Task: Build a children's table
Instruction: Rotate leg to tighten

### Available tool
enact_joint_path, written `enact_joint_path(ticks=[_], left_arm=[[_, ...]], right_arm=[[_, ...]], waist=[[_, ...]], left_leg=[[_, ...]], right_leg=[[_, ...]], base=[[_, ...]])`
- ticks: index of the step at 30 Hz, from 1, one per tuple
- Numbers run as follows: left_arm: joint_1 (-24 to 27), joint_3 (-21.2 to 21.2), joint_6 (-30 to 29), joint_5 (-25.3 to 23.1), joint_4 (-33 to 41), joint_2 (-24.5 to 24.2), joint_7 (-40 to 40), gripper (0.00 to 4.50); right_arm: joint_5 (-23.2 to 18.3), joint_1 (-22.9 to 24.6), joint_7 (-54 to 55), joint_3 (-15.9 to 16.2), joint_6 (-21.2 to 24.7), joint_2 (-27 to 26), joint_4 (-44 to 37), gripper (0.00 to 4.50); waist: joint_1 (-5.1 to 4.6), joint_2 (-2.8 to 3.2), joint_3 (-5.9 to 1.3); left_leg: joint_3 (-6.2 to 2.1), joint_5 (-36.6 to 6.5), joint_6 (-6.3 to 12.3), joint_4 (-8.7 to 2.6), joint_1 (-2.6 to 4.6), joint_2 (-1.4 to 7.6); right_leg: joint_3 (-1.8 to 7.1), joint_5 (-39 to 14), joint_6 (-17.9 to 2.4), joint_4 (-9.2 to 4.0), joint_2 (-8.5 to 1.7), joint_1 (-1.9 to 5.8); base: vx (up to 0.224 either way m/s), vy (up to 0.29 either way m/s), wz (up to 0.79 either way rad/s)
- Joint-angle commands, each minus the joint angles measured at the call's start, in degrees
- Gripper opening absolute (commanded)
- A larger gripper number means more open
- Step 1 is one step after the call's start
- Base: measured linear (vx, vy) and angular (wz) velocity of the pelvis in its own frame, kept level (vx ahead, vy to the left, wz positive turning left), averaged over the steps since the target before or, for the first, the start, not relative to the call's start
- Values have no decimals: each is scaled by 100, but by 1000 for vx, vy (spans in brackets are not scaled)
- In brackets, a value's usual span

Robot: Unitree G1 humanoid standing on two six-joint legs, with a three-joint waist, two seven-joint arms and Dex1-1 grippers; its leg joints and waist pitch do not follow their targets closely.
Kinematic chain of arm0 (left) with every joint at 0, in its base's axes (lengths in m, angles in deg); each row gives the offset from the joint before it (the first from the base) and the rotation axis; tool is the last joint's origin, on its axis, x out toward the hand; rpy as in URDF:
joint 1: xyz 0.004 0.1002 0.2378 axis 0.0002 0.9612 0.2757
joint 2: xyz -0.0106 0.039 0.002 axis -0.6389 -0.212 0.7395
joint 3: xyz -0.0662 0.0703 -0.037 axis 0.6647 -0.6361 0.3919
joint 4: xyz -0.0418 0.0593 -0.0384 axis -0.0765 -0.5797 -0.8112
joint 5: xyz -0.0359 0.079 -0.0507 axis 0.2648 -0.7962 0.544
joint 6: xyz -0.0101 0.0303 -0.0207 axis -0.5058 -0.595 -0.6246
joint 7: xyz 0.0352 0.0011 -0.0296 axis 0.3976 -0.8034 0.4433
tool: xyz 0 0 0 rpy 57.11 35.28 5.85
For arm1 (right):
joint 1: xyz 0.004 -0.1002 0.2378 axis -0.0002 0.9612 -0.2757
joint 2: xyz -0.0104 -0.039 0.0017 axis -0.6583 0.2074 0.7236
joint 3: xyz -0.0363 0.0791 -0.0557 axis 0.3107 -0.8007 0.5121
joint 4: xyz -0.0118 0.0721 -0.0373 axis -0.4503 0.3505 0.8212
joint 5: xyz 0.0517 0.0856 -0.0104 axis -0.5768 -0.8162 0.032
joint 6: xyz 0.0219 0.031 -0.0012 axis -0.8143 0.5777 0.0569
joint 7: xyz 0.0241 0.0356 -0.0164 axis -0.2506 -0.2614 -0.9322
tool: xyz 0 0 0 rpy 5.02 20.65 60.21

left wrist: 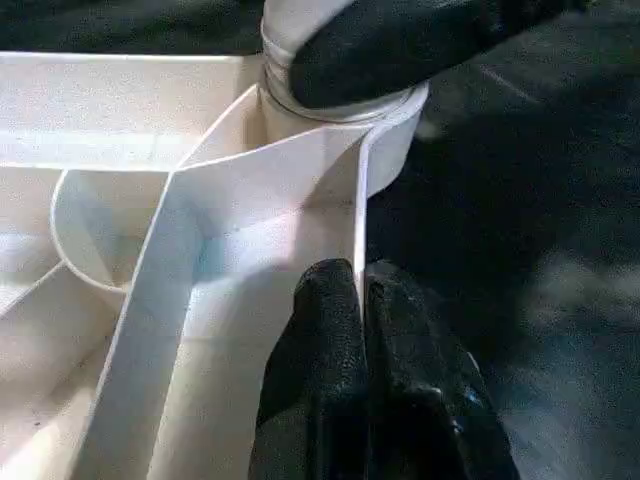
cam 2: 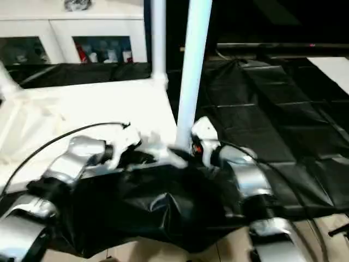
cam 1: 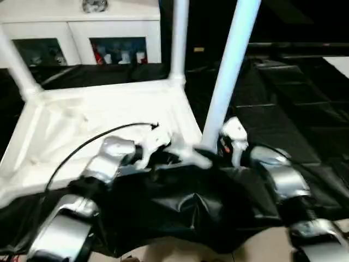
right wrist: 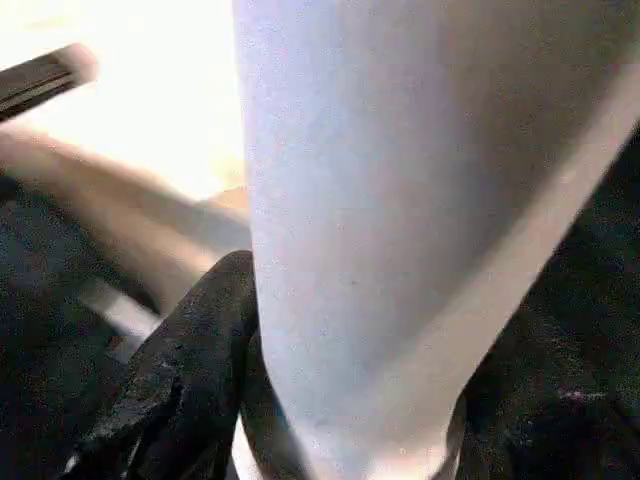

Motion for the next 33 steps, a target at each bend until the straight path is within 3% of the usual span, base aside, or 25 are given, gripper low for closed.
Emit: enact_joint_path(ticks=[1,3,6,9,11,12,14,20,23,29,33], left_arm=[[-490,176,-61,69,-128,536,954,0],[-584,209,-82,44,-236,628,1178,0],[-651,226,-49,54,-303,732,1287,0],[-666,195,87,67,-329,771,1255,0],[-660,196,142,51,-354,755,1213,0],[-606,176,218,51,-321,695,1058,0],[-559,155,270,57,-293,644,944,0],[-324,41,466,113,-96,334,288,0],[-202,-1,558,167,40,170,-110,0],[14,-138,804,190,252,-187,-820,0],[170,-162,720,321,509,-374,-1360,0]], right_arm=[[-103,-223,756,110,295,-712,665,257],[-58,-362,1121,50,251,-870,876,257],[7,-561,1526,-11,170,-1040,1190,257],[47,-714,1560,-41,-255,-1136,1414,257],[-55,-773,1411,-177,-298,-1165,1474,257],[-214,-792,1144,-318,-273,-1165,1415,291],[-249,-790,951,-290,-308,-1115,1363,324],[-134,-513,-464,324,-484,-616,853,329],[-150,-332,-1090,485,-485,-352,540,329],[-269,154,-2473,888,-309,335,-358,329],[-340,360,-3052,1070,-78,725,-758,329]], waist=[[-46,23,-384],[-49,39,-409],[-53,31,-424],[-52,8,-421],[-57,21,-416],[-59,-29,-411],[-48,-10,-406],[-54,-18,-406],[-52,-20,-389],[16,-29,-378],[51,-32,-385]], left_leg=[[-61,-1061,97,-403,13,141],[-64,-1034,85,-392,20,139],[-57,-850,234,-386,-15,131],[-44,-824,321,-379,-24,129],[-44,-854,373,-382,-20,139],[-41,-867,392,-386,-22,141],[-46,-882,451,-389,-24,145],[-50,-792,567,-376,-49,158],[-43,-914,568,-381,-37,163],[-39,-1039,514,-394,-18,187],[-36,-972,514,-393,-21,197]], right_leg=[[333,-1930,-948,-478,-353,275],[335,-1688,-1012,-458,-358,303],[334,-1250,-1142,-404,-355,334],[331,-1230,-1182,-411,-364,349],[333,-1233,-1210,-409,-365,346],[331,-1258,-1207,-415,-360,348],[332,-1333,-1202,-414,-372,353],[331,-1227,-1241,-394,-378,371],[326,-1396,-1235,-419,-373,362],[328,-1758,-1085,-447,-368,340],[336,-1656,-1107,-429,-370,330]], base=[[0,0,0],[0,0,0],[0,0,0],[0,0,0],[0,0,0],[0,0,0],[0,0,0],[0,0,0],[0,0,0],[0,0,0],[0,0,0]])
